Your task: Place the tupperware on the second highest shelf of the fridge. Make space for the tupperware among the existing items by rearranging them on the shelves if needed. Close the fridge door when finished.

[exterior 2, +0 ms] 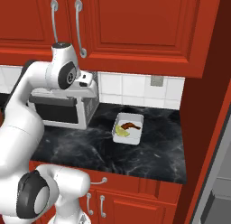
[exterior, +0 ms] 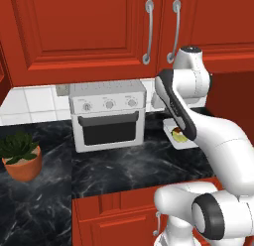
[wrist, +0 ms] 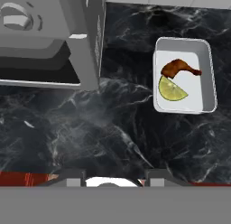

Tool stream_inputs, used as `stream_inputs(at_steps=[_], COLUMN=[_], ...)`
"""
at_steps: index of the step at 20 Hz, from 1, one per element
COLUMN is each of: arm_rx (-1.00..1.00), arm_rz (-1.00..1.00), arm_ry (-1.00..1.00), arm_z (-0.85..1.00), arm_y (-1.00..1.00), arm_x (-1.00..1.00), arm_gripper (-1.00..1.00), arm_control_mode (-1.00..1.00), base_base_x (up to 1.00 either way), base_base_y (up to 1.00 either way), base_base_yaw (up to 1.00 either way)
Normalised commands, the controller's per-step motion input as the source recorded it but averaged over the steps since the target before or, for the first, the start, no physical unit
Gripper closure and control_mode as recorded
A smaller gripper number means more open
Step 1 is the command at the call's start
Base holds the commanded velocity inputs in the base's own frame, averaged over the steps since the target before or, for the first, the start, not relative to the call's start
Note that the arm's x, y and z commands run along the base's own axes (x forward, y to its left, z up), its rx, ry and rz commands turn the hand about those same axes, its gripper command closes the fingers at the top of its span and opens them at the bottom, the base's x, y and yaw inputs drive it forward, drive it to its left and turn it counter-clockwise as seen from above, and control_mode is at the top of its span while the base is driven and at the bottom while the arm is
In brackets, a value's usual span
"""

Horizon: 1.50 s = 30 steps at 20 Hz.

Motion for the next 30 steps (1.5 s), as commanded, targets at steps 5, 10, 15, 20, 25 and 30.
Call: stream_inputs(at_steps=[5,10,15,20,25,30], arm_rx=[0.01,0.01,0.0,0.03,0.09,0.09], arm_rz=[-0.08,-0.18,-0.31,-0.42,-0.43,-0.33], arm_ry=[0.0,-0.02,-0.05,-0.02,0.0,0.0], arm_z=[-0.24,-0.57,-0.6,-0.48,-0.29,-0.3], arm_y=[-0.3,-0.61,-0.58,-0.47,-0.27,-0.38], arm_x=[-0.11,-0.26,-0.14,0.03,0.21,0.29], arm_gripper=[-1.0,-1.0,-1.0,-1.0,-1.0,-1.0], arm_control_mode=[-1.0,-1.0,-1.0,-1.0,-1.0,-1.0], base_base_x=[0.0,0.0,0.0,0.0,0.0,0.0], base_base_y=[0.0,0.0,0.0,0.0,0.0,0.0], base_base_yaw=[0.0,0.0,0.0,0.0,0.0,0.0])
